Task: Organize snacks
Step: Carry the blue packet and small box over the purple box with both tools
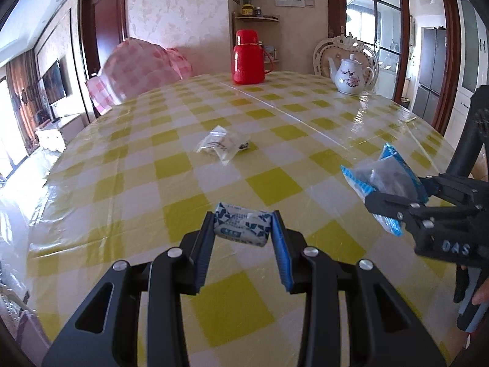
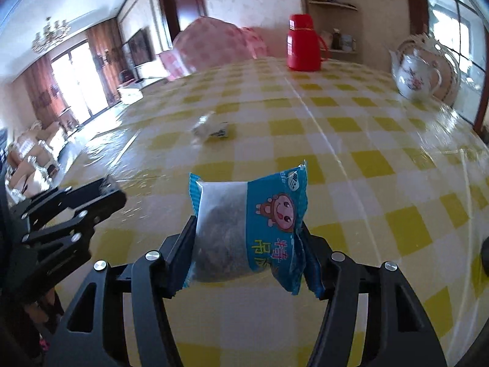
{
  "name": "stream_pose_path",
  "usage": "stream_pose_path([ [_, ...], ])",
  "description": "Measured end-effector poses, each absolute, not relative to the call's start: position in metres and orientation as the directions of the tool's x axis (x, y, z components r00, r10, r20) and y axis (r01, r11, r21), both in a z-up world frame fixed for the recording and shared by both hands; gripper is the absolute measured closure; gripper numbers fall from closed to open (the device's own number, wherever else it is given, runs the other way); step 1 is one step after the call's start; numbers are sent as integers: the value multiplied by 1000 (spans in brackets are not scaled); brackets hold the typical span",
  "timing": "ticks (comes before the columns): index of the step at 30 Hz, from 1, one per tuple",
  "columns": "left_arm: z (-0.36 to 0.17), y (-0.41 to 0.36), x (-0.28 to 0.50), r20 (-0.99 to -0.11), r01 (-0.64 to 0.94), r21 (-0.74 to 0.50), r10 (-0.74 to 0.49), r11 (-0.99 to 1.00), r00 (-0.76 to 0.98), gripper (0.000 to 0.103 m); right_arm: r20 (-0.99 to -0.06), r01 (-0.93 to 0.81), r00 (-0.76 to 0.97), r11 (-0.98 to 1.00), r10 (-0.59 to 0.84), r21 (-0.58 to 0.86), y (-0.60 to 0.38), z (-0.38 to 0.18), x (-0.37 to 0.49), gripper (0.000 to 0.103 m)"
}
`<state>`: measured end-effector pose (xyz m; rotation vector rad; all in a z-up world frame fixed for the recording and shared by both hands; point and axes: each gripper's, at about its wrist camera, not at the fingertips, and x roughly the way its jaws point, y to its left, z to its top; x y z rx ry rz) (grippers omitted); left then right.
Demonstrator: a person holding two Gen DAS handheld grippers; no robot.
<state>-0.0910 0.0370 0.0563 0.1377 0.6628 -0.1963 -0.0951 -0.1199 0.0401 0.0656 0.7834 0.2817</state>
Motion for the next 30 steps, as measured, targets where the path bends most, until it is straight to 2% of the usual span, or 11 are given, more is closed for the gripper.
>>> stream_pose_path([
  [12, 89, 70, -150, -572, 167, 159, -47, 973, 819, 66, -651, -381, 671, 918, 356, 109, -64, 66, -144, 43],
  [30, 89, 199, -259, -561, -45, 204, 154, 978, 813, 66, -622, -691, 558, 722, 550, 19, 73, 87, -230, 43],
])
